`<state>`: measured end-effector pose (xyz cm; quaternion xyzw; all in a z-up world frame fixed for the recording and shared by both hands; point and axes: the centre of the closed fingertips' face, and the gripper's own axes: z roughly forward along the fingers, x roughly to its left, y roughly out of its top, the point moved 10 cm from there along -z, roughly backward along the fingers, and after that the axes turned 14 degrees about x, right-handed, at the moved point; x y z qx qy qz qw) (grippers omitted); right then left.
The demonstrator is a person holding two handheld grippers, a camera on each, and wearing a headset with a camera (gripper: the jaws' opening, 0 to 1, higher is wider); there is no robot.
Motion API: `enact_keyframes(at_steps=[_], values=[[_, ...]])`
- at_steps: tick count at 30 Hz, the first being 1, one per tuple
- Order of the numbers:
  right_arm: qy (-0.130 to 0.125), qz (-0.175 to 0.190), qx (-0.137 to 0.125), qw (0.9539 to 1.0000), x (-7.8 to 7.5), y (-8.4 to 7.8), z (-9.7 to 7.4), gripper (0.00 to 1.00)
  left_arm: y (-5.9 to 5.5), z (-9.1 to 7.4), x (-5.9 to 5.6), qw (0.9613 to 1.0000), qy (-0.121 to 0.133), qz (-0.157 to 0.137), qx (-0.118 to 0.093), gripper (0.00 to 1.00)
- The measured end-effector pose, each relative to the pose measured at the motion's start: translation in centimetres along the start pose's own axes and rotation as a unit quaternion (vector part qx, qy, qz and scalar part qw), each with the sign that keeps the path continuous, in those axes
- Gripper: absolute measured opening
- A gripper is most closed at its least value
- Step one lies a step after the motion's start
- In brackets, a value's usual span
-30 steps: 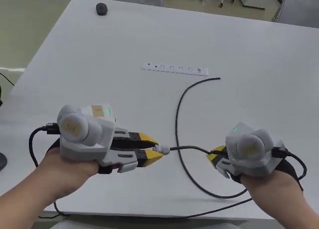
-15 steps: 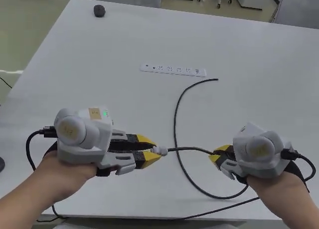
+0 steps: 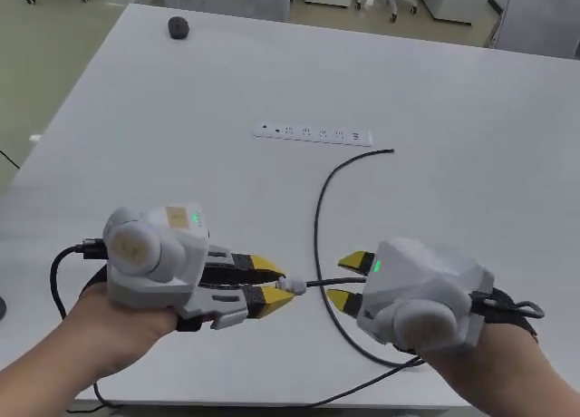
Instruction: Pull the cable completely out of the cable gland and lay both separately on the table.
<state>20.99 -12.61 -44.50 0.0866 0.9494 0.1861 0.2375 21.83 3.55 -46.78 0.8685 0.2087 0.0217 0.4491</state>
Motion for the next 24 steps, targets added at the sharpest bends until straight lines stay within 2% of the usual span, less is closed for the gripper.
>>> enact_keyframes(at_steps=[4,11,18,24], values=[[0.009,-0.014,-0.002,0.9999,0.29,0.51,0.28,0.1,0.04,-0.01,-0.04,1.0,0.0,0.003,0.0,0.15],[0.014,-0.019,0.003,0.9997,0.38,0.4,0.48,0.02,0.12,-0.15,-0.14,1.0,0.001,0.005,-0.003,0.15],[0.019,0.0,0.001,0.9998,0.36,0.17,0.56,0.01,0.16,-0.13,-0.09,1.0,0.001,0.005,-0.004,0.15],[0.025,0.033,0.004,0.9992,0.01,-0.45,0.67,0.01,0.23,-0.05,0.01,1.0,0.003,0.006,-0.004,0.15]])
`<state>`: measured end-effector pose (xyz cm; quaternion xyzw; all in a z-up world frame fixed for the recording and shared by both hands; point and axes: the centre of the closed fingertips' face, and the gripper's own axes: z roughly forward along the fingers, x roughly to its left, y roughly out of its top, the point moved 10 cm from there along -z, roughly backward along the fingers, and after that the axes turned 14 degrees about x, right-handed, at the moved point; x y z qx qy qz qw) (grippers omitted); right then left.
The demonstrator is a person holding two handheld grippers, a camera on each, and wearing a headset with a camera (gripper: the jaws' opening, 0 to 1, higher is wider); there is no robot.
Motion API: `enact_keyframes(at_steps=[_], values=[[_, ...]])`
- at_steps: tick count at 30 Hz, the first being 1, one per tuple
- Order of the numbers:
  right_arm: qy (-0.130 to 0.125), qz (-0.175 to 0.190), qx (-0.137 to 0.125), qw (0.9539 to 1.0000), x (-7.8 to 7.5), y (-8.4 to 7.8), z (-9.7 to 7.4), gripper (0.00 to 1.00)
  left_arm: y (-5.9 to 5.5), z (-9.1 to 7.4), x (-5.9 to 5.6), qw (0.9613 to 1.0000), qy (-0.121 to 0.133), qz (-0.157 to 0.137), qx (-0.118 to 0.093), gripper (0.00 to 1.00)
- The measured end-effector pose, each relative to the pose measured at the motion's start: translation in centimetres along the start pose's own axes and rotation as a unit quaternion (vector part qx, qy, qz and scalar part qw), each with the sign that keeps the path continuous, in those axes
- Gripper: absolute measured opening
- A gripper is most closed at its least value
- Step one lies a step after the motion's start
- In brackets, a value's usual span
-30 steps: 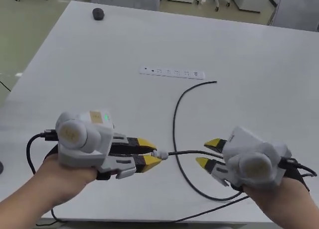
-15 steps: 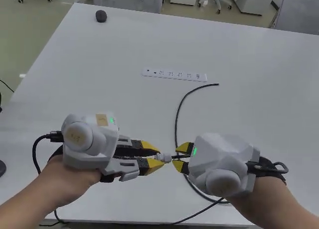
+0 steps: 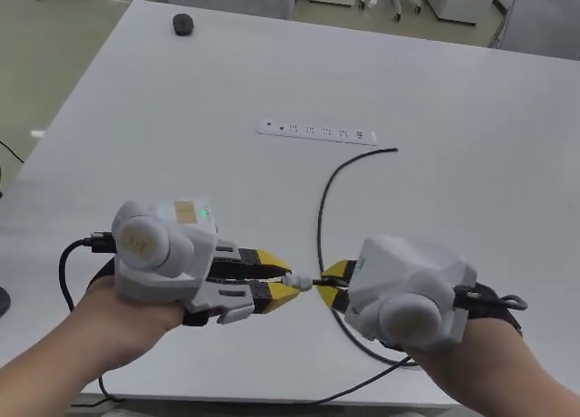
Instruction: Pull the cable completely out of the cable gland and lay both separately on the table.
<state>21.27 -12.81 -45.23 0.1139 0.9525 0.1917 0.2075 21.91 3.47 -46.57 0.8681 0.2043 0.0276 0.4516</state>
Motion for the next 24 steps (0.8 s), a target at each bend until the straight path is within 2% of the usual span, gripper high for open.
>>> enact_keyframes(at_steps=[12,19,24], values=[[0.009,0.061,0.005,0.9981,-0.5,-1.2,0.3,0.0,0.0,-0.1,0.2,1.0,0.003,-0.001,0.0,0.15],[0.018,0.113,0.007,0.9935,-1.0,-2.1,0.7,0.01,0.0,-0.1,0.3,1.0,0.007,0.001,0.0,0.15],[0.024,0.133,0.008,0.9908,-1.2,-2.6,1.0,0.01,0.0,0.0,0.4,1.0,0.008,0.001,0.001,0.15]])
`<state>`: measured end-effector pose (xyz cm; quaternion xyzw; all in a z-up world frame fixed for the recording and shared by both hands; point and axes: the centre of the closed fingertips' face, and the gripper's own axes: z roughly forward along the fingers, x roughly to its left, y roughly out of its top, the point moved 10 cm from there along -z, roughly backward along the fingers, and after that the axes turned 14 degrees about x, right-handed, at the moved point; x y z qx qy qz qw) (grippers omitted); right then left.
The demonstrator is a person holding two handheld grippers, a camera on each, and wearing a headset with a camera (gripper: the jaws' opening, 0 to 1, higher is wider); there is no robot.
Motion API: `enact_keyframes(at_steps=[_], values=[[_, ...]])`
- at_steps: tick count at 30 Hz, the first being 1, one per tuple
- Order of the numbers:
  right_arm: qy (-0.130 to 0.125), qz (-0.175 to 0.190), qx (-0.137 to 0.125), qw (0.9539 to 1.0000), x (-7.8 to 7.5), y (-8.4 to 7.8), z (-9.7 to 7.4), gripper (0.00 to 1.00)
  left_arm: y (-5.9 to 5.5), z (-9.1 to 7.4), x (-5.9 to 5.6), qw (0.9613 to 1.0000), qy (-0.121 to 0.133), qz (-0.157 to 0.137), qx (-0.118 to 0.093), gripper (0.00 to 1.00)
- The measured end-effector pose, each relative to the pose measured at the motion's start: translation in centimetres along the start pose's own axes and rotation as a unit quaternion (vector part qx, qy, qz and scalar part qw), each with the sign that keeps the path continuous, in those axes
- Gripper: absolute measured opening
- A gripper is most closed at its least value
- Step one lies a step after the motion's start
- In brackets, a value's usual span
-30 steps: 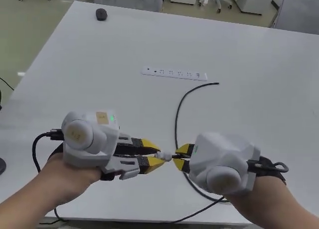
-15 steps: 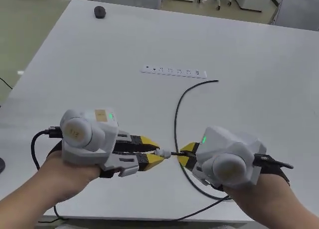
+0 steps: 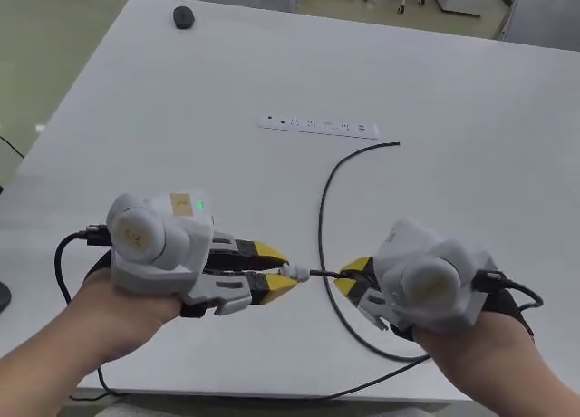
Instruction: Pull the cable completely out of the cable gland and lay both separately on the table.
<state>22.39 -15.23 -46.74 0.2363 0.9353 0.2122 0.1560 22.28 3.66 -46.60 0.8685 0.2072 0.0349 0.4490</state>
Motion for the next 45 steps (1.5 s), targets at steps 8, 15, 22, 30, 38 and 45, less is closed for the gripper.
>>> enact_keyframes(at_steps=[8,15,22,30,38,45], values=[[0.009,0.052,0.009,0.9985,-0.9,-1.2,0.7,0.01,0.0,0.1,0.2,1.0,0.002,-0.002,0.002,0.15],[0.013,0.092,0.014,0.9956,-1.5,-2.3,1.4,0.01,0.0,0.3,0.1,1.0,0.004,-0.001,0.007,0.15],[0.011,0.131,0.025,0.991,-2.3,-3.8,1.9,0.01,0.0,0.4,0.1,0.9999,0.007,-0.004,0.008,0.15],[0.01,0.174,0.041,0.9839,-2.9,-5.2,2.3,0.01,0.3,0.5,-0.2,0.9999,0.01,-0.006,0.007,0.15],[-0.002,0.144,0.038,0.9889,-3.0,-5.3,2.3,0.02,0.4,0.6,-0.3,0.9998,0.012,-0.006,0.012,0.15],[-0.04,0.059,0.004,0.9974,-3.3,-4.7,1.1,0.03,0.3,0.1,-0.2,0.9998,0.014,-0.007,0.013,0.15]])
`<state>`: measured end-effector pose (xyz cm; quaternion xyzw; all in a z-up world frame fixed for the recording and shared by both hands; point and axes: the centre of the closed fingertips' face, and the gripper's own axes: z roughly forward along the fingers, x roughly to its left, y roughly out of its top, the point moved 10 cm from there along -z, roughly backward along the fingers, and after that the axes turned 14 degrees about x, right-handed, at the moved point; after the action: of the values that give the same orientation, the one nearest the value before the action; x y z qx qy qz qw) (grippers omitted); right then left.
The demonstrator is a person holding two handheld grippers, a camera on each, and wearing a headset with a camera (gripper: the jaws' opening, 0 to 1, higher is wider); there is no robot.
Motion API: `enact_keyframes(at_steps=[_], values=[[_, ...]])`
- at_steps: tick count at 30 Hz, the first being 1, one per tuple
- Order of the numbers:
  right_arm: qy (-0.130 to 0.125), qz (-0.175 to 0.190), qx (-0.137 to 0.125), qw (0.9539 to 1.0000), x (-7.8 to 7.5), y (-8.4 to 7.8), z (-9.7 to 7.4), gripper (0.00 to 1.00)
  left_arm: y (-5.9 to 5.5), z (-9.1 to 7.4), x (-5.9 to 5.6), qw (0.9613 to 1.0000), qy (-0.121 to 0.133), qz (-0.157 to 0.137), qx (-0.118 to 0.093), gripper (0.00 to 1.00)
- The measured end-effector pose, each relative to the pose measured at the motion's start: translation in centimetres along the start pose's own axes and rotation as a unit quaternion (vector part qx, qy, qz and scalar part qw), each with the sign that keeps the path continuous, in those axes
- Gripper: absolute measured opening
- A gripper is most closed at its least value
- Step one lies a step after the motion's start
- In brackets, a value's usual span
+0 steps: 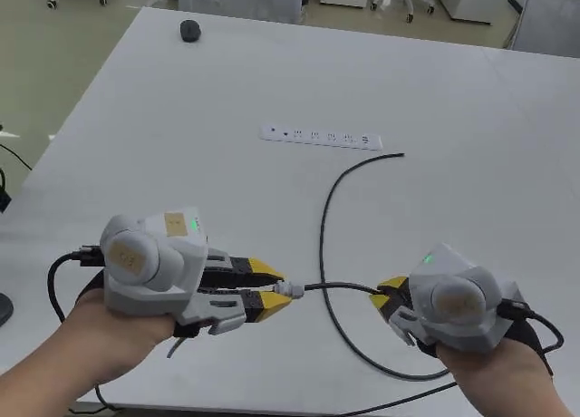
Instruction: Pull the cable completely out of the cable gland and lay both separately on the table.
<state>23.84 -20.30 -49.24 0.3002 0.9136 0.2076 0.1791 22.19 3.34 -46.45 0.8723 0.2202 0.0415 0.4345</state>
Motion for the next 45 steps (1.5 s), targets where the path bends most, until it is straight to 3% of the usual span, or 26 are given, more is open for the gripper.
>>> enact_keyframes(at_steps=[3,6,11,14,17,20,22,31,36,38,45], values=[[-0.017,-0.03,-0.002,0.9994,0.0,0.4,-0.4,0.04,0.0,-0.2,-0.1,1.0,0.0,0.001,-0.002,0.15],[-0.022,-0.057,-0.028,0.9977,0.5,1.3,-0.9,0.1,0.1,-0.3,-0.2,1.0,-0.001,0.004,-0.004,0.15],[-0.03,-0.139,-0.054,0.9884,2.9,3.6,-2.0,0.15,0.2,-0.3,-0.2,0.9999,-0.004,0.01,-0.007,0.15],[-0.042,-0.19,-0.062,0.979,4.6,5.0,-2.3,0.15,0.3,-0.4,-0.3,0.9998,-0.008,0.015,-0.007,0.15],[-0.038,-0.205,-0.064,0.9759,5.6,5.7,-2.2,0.14,0.4,-0.3,-0.3,0.9997,-0.011,0.019,-0.005,0.15],[-0.043,-0.231,-0.066,0.9699,6.0,6.1,-2.2,0.11,0.6,-0.3,-0.3,0.9997,-0.014,0.021,-0.005,0.15],[-0.041,-0.233,-0.065,0.9694,6.0,6.2,-2.2,0.09,0.7,-0.2,-0.3,0.9996,-0.015,0.022,-0.006,0.15],[-0.031,-0.216,-0.058,0.9741,5.9,5.8,-2.0,0.03,0.6,-0.1,-0.5,0.9995,-0.019,0.025,-0.007,0.15],[-0.028,-0.188,-0.049,0.9805,5.4,5.2,-1.9,0.02,0.7,-0.2,-0.6,0.9995,-0.018,0.025,-0.008,0.15],[-0.021,-0.162,-0.043,0.9856,5.1,4.9,-1.9,0.02,0.6,-0.2,-0.6,0.9995,-0.018,0.026,-0.009,0.15],[-0.013,-0.098,-0.033,0.9945,4.2,3.6,-1.6,0.02,0.6,-0.4,-0.7,0.9995,-0.017,0.025,-0.011,0.15]])
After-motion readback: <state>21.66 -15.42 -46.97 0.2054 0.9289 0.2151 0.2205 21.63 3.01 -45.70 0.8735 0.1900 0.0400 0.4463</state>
